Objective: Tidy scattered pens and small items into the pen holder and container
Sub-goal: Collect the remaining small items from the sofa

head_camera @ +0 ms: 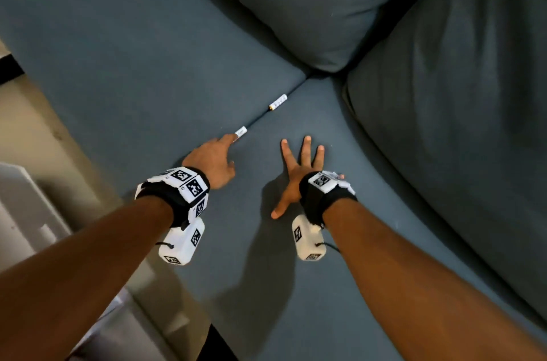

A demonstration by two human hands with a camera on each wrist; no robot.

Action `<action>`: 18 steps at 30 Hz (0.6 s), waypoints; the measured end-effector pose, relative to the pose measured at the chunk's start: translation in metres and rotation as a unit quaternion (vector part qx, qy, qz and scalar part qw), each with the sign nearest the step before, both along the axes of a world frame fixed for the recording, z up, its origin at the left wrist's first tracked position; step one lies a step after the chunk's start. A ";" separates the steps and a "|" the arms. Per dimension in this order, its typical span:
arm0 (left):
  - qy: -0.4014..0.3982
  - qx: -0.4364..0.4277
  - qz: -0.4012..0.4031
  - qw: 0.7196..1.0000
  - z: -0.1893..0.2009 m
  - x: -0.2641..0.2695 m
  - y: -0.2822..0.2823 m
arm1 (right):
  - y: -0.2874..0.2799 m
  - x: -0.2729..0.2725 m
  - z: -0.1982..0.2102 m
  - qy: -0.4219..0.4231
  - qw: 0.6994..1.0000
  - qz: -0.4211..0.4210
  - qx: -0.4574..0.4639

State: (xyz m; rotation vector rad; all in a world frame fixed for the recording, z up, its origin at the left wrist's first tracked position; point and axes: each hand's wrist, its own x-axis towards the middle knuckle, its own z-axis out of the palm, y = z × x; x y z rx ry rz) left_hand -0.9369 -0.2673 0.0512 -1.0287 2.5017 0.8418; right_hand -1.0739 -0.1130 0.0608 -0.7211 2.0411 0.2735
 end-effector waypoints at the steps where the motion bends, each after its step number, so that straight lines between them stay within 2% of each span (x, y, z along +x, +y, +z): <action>1: -0.038 0.006 -0.019 0.999 0.000 -0.010 -0.010 | -0.005 -0.002 0.001 -0.003 1.000 -0.002 0.012; 5: -0.119 0.010 -0.061 0.991 -0.004 -0.036 -0.024 | -0.012 -0.004 -0.002 -0.016 0.999 -0.009 0.036; 11: -0.130 -0.027 -0.070 0.989 -0.004 -0.060 -0.021 | -0.015 -0.006 -0.006 -0.031 0.998 -0.012 0.058; 18: -0.125 -0.021 -0.070 0.989 -0.007 -0.059 -0.017 | -0.022 -0.007 0.000 -0.022 0.997 0.014 0.071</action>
